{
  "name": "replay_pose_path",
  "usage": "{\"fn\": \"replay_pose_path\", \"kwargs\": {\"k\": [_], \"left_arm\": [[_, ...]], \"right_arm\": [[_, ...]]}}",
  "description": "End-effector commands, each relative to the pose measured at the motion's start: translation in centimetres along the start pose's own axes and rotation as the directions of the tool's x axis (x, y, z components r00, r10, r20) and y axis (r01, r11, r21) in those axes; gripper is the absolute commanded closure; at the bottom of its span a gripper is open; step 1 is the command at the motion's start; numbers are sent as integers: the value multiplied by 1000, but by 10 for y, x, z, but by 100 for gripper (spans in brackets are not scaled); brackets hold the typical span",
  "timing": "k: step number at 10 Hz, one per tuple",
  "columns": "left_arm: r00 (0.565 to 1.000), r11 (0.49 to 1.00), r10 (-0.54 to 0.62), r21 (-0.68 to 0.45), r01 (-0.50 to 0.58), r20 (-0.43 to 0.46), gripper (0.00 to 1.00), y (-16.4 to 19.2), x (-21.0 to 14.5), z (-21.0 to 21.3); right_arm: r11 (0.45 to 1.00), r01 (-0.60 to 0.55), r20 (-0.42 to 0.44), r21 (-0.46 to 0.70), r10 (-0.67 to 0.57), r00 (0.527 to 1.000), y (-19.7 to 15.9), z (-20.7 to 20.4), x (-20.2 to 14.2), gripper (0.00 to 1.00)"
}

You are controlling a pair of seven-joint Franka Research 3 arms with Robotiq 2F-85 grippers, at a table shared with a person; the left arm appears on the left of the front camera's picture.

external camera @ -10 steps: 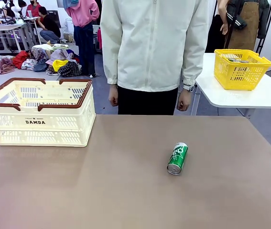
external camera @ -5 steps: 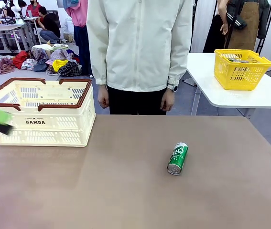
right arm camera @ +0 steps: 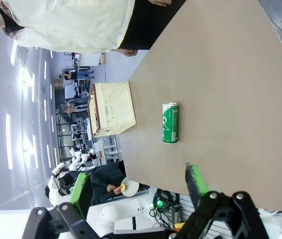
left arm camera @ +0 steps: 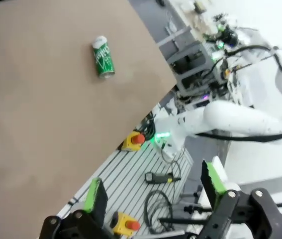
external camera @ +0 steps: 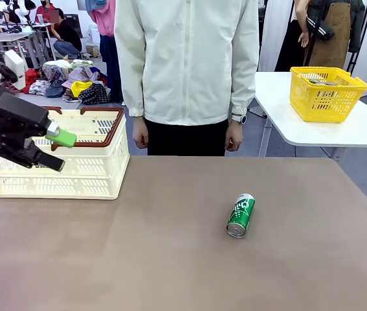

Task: Place the drinks into the Shopping basket.
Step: Pick up one drink and place it into the Shopping basket.

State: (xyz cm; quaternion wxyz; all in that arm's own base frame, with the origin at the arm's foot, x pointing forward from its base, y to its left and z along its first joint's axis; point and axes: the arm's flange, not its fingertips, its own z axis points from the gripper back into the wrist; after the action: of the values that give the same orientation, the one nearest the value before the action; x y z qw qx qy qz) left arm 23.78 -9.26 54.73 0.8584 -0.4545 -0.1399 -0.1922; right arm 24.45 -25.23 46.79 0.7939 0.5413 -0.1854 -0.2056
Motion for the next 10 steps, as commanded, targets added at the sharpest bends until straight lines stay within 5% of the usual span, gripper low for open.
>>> {"fn": "replay_pose_path", "kwargs": {"k": [1,3,4,7,10], "left_arm": [[998,1000,-28,7,29,-51,0,-5,-8,-3],[999,1000,-25,5,25,-32,0,-4,-3,-4],[998,989,31,146,-23,-49,0,-27,25,-31],[871,983,-45,134,126,-490,0,-66,159,-146],[873,873,228,488,13,-432,0,-99,194,-302]], "right_arm": [[1000,-15,1,9,15,1000,-1,2,-1,0],[1000,-15,1,9,15,1000,-1,2,-1,0],[1000,-15,1,9,15,1000,-1,2,-1,0],[1000,-15,1,9,15,1000,-1,2,-1,0],[1000,-15,1,9,15,1000,-1,2,-1,0]]}}
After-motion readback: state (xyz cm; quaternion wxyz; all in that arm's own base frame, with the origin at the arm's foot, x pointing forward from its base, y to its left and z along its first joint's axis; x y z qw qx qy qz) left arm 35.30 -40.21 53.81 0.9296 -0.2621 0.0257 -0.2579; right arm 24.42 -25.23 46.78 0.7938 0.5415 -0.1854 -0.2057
